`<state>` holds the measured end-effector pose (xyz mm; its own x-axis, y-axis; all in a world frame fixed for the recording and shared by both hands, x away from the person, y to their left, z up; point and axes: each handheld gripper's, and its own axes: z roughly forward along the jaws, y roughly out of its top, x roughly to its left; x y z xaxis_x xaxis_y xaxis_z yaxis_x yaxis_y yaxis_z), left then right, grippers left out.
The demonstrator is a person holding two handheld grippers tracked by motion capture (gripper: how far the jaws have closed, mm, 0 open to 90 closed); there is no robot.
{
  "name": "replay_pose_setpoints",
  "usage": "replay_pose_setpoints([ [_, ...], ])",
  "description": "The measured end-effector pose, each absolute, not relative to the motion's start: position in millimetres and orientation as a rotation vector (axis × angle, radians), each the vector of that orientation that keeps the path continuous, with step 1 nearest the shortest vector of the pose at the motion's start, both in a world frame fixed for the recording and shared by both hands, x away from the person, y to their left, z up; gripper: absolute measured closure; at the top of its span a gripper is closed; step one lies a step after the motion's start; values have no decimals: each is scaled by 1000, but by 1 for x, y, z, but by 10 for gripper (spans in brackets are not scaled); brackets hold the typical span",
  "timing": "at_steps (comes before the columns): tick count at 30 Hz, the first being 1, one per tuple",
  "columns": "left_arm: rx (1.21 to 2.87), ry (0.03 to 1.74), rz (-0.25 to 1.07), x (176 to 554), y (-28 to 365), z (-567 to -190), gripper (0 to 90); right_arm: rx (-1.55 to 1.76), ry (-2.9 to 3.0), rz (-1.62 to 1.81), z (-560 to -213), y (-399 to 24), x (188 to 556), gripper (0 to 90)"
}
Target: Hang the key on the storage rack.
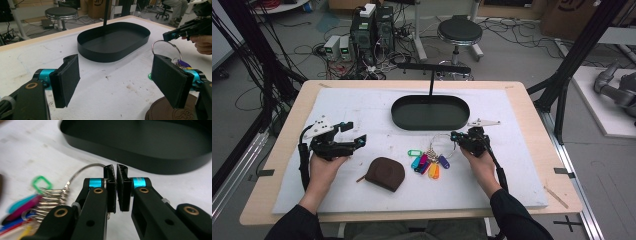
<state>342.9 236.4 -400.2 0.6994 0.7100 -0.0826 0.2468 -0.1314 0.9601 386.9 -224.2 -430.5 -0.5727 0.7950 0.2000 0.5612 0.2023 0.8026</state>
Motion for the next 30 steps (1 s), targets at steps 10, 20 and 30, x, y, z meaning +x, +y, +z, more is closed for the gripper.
replay_pose_setpoints([
  [10, 1692, 768, 478, 342, 236, -400, 230, 1252, 2270, 1494, -426, -218, 380, 874],
  [20, 1690, 762, 479, 342, 235, -399, 230, 1228, 2360, 1530, -426, -213, 376, 841],
  [30, 1694, 754, 472, 343, 235, -399, 230, 1149, 2404, 1499, -419, -212, 374, 879],
])
